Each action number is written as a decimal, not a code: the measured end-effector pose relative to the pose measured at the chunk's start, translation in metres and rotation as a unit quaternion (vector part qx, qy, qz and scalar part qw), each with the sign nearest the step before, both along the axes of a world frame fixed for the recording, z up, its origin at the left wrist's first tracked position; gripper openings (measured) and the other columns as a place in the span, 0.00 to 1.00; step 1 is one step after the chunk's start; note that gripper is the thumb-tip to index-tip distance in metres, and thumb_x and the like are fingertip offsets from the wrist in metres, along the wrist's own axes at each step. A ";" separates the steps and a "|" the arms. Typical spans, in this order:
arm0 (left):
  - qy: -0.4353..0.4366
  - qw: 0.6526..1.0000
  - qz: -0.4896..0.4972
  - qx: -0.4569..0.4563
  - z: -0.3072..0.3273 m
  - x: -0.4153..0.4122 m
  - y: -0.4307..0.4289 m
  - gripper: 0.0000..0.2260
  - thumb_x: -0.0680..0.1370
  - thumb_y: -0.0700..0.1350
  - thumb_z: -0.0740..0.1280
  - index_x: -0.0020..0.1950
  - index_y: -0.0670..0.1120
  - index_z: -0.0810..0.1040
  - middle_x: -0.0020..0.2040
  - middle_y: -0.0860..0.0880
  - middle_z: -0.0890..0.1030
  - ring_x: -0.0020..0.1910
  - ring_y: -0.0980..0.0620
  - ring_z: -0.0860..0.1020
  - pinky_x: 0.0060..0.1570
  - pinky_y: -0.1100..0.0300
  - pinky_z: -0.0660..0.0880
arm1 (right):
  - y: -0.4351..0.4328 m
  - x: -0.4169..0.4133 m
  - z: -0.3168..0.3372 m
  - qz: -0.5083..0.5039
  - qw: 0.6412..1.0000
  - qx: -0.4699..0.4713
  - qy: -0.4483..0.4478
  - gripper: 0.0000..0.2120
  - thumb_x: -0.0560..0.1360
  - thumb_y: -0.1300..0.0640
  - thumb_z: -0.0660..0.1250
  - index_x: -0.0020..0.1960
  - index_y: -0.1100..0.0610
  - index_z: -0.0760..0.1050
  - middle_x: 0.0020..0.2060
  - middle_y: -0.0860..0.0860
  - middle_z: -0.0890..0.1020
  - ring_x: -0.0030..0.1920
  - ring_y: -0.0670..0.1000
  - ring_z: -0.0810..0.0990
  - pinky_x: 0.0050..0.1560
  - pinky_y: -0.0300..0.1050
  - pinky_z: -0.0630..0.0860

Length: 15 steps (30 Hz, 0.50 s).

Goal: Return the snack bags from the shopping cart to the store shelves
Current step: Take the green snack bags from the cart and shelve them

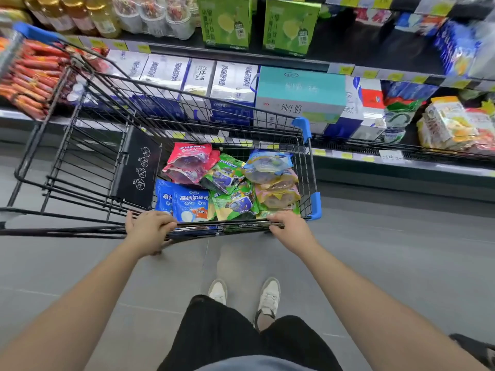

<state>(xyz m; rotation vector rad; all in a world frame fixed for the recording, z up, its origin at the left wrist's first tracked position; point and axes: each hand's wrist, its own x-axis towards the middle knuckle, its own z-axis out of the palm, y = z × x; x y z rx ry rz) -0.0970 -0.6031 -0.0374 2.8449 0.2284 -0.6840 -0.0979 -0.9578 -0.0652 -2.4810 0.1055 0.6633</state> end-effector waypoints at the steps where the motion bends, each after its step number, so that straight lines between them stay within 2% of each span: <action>1: 0.010 1.000 0.000 0.006 0.000 -0.001 0.000 0.11 0.82 0.54 0.60 0.57 0.58 0.82 0.63 0.56 0.78 0.67 0.51 0.71 0.73 0.42 0.41 | 0.000 0.002 0.001 0.005 1.000 -0.001 0.000 0.17 0.79 0.55 0.68 0.67 0.50 0.81 0.65 0.49 0.81 0.67 0.53 0.76 0.68 0.48 0.72; 6: 0.013 1.000 0.020 0.002 0.007 -0.004 -0.007 0.10 0.82 0.52 0.60 0.48 0.56 0.80 0.52 0.53 0.80 0.61 0.48 0.75 0.75 0.40 0.42 | 0.001 0.008 0.005 -0.017 1.000 0.011 0.022 0.14 0.78 0.51 0.69 0.63 0.48 0.82 0.61 0.48 0.83 0.62 0.52 0.79 0.61 0.47 0.76; 9: 0.013 0.999 0.042 -0.024 0.013 -0.003 -0.011 0.10 0.82 0.52 0.60 0.53 0.60 0.81 0.57 0.55 0.79 0.63 0.51 0.74 0.74 0.42 0.40 | 0.002 0.012 0.008 -0.017 0.999 0.015 0.032 0.13 0.77 0.50 0.70 0.61 0.50 0.82 0.58 0.49 0.83 0.59 0.52 0.80 0.57 0.46 0.76; 13: 0.036 0.996 0.056 -0.066 0.018 -0.001 -0.014 0.09 0.82 0.52 0.60 0.54 0.61 0.80 0.60 0.56 0.79 0.65 0.53 0.74 0.74 0.42 0.39 | 0.004 0.022 0.018 -0.009 0.998 0.050 0.026 0.14 0.78 0.52 0.68 0.62 0.52 0.81 0.57 0.48 0.83 0.56 0.49 0.80 0.51 0.42 0.72; 15: 0.051 0.992 0.060 -0.098 0.024 0.000 -0.014 0.08 0.82 0.54 0.61 0.55 0.62 0.79 0.61 0.59 0.79 0.62 0.54 0.75 0.76 0.42 0.41 | 0.003 0.030 0.021 -0.011 0.996 0.081 0.030 0.13 0.78 0.51 0.69 0.61 0.51 0.81 0.56 0.46 0.83 0.55 0.47 0.80 0.50 0.40 0.72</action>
